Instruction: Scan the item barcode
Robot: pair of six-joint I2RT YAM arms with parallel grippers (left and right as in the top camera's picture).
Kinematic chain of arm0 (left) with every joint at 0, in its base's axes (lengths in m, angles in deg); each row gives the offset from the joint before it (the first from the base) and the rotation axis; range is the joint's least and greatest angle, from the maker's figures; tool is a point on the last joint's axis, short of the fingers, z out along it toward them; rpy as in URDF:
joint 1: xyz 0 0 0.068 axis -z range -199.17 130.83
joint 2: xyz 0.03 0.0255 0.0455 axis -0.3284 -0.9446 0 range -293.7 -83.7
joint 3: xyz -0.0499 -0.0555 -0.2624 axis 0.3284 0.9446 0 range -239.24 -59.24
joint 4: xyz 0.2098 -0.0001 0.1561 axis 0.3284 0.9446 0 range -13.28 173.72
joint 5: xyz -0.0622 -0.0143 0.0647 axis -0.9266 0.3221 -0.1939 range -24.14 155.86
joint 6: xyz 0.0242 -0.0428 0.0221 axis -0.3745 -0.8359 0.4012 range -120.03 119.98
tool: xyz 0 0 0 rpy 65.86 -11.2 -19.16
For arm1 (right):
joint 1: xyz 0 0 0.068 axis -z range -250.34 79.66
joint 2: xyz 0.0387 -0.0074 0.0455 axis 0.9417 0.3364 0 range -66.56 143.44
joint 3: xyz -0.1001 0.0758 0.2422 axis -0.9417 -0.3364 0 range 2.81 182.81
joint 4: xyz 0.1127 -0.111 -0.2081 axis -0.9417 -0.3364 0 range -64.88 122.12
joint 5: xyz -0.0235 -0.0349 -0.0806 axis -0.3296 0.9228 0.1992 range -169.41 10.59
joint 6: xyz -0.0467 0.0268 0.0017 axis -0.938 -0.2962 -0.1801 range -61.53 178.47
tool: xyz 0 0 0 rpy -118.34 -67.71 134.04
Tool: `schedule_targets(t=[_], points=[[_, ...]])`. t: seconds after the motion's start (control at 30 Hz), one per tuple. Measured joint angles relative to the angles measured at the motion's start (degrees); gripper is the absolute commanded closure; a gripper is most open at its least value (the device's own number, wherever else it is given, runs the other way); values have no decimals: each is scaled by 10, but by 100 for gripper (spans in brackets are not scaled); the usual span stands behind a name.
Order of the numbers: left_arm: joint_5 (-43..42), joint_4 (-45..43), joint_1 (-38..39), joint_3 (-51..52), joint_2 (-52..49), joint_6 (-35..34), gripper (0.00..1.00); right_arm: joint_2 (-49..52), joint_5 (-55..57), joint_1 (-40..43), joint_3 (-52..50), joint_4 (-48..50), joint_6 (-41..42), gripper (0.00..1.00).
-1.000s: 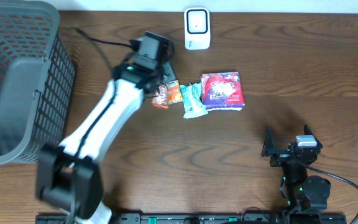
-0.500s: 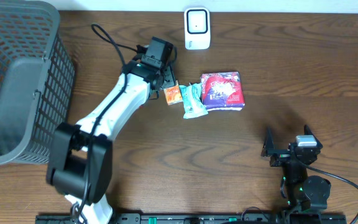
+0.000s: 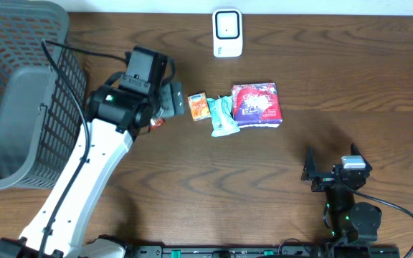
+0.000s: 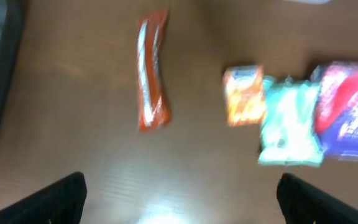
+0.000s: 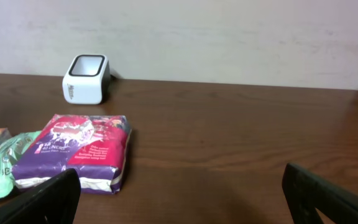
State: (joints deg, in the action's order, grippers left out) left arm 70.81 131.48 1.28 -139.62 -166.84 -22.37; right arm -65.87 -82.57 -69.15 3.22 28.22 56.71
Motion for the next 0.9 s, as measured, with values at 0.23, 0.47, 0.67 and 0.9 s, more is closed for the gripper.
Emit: schedule_targets(t=[0.23, 0.47, 0.67, 0.9], points=[[-1, 105, 0, 0, -1, 3, 2, 0, 0, 0, 0, 0, 0, 1], [-1, 109, 0, 0, -1, 3, 2, 0, -5, 0, 0, 24, -3, 1], [-1, 109, 0, 0, -1, 3, 2, 0, -27, 0, 0, 43, 12, 1], [-1, 109, 0, 0, -1, 3, 2, -1, -305, 0, 0, 164, 248, 1]])
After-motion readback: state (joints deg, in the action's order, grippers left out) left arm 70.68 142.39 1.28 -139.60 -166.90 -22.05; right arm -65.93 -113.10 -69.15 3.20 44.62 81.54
